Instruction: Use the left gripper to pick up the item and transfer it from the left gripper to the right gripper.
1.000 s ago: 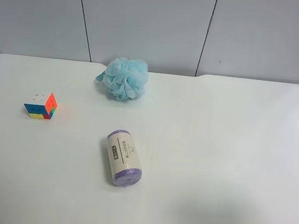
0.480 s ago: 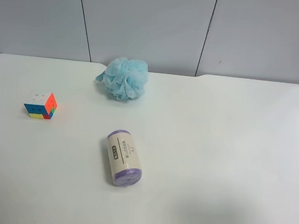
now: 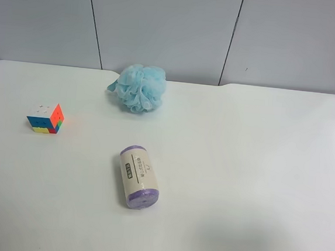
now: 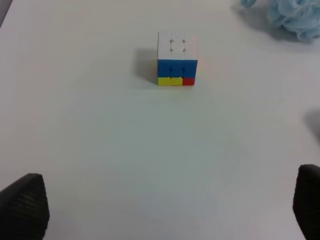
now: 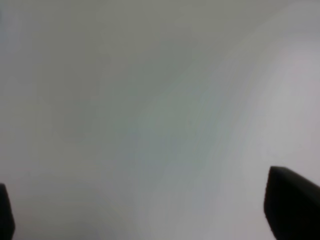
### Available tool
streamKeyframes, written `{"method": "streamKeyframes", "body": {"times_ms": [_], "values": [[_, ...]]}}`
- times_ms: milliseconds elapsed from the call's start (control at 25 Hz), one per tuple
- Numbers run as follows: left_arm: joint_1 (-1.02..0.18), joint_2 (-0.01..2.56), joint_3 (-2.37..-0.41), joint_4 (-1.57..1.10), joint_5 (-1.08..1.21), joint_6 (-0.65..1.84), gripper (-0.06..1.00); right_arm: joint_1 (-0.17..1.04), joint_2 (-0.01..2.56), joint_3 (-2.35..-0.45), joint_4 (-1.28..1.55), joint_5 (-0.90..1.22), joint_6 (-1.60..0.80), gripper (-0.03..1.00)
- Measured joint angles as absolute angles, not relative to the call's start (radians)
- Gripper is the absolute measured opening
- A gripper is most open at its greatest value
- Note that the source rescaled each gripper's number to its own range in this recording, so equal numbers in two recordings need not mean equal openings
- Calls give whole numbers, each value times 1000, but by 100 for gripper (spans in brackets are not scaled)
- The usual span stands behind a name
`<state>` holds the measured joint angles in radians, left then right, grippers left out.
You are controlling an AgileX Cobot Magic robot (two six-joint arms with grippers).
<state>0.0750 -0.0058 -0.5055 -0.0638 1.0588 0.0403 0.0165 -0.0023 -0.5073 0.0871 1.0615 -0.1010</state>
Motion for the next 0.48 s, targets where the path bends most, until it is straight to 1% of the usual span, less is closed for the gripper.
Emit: {"method": "streamKeyframes", "body": {"times_ms": [480], "values": [[75, -6, -506, -72, 1059, 40, 100, 17, -2, -507, 87, 1061, -101, 100]]}}
